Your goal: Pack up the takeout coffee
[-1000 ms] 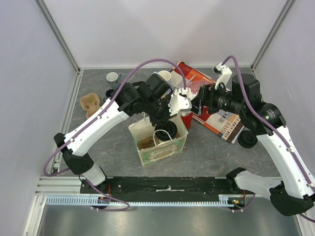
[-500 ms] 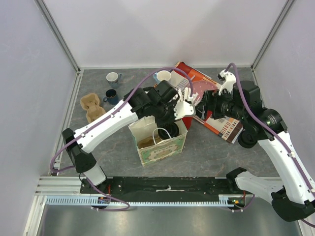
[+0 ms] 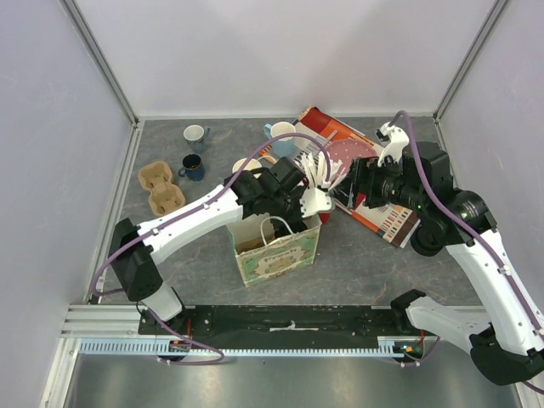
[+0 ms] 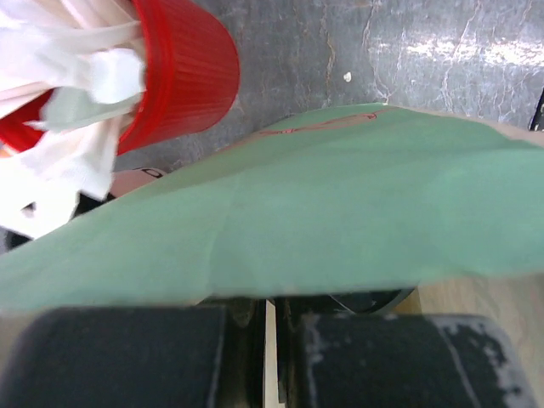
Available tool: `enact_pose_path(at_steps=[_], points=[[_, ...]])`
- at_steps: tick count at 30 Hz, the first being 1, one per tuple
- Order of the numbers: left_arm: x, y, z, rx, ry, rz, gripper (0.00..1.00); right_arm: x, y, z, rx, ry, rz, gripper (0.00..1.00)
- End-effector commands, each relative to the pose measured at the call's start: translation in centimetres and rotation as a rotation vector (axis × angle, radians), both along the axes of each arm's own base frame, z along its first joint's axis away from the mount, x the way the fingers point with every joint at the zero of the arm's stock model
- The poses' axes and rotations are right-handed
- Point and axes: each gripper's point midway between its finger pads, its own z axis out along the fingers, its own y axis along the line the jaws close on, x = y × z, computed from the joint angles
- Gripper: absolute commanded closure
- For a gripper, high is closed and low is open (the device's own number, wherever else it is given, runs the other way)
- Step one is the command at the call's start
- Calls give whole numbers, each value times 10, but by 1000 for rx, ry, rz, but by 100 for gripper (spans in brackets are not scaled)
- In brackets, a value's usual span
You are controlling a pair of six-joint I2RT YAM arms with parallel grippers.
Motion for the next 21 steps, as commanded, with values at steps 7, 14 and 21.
enact_pose_path(at_steps=[7, 14, 21], points=[[-3, -6, -25, 12, 20, -26, 98, -3, 21, 36, 129, -88, 73, 10], [-2, -10, -10, -28, 12, -28, 96, -3, 21, 38, 135, -90, 67, 10], [1, -16, 37, -127, -25, -15, 70, -3, 21, 40, 139, -94, 70, 10]])
